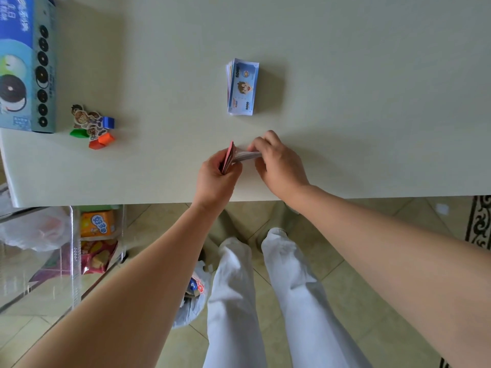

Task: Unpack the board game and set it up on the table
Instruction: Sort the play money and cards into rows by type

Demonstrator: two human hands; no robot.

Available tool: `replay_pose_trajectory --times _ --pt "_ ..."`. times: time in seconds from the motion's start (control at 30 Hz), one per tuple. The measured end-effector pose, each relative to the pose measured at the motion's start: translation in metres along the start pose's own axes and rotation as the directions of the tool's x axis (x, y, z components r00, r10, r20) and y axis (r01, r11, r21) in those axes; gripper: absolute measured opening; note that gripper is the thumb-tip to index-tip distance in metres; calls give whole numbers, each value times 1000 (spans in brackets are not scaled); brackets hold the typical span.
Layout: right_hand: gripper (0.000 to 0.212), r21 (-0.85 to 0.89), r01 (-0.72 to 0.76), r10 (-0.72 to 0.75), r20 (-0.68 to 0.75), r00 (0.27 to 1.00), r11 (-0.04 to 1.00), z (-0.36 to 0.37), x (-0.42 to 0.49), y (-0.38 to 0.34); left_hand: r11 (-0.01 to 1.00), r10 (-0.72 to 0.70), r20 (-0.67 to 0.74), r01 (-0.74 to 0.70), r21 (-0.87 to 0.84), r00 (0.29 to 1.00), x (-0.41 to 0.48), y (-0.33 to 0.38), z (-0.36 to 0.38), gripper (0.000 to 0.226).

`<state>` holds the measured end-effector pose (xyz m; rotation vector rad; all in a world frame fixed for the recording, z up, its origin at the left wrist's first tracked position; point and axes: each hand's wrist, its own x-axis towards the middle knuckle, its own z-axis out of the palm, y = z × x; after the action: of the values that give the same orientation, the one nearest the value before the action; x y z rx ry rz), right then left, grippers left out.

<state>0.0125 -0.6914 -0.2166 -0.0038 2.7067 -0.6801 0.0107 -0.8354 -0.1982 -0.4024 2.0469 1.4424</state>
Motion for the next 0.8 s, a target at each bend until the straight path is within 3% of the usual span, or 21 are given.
replay_pose_trajectory --times 0.1,0.17,0.23,0.3,0.4,0.47,0.6,0.67,0.8 --pt "7 139 -78 80 -14 997 987 0 3 -1 992 -58 -86 48 -117 995 -5 4 -2 17" --pt "6 318 -203 201 40 979 926 -4 5 -3 967 -147 -187 101 -235 971 -5 6 -5 21" --pt "6 550 -385 301 240 923 741 -9 3 -12 935 -237 -185 172 -310 954 -8 8 -9 14" --pt "5 686 -511 261 442 858 519 -11 -3 -26 906 -271 -113 214 -366 956 -12 10 -12 6" --pt "4 718 -576 179 555 813 389 -8 -10 -46 908 -259 -139 192 -372 956 -15 9 -17 25" --pt "3 698 -585 173 571 803 413 -7 -11 -56 927 -238 -163 173 -334 958 -18 6 -26 29" --pt "23 493 -520 236 527 816 698 -5 -10 -65 945 -214 -187 155 -287 959 -25 -3 -51 21" --pt "25 524 -501 257 470 845 689 -4 -6 -71 949 -224 -185 171 -265 957 -27 -8 -66 14" --pt "14 603 -496 207 485 850 624 -1 4 -88 950 -211 -113 177 -257 971 -32 -15 -89 9"
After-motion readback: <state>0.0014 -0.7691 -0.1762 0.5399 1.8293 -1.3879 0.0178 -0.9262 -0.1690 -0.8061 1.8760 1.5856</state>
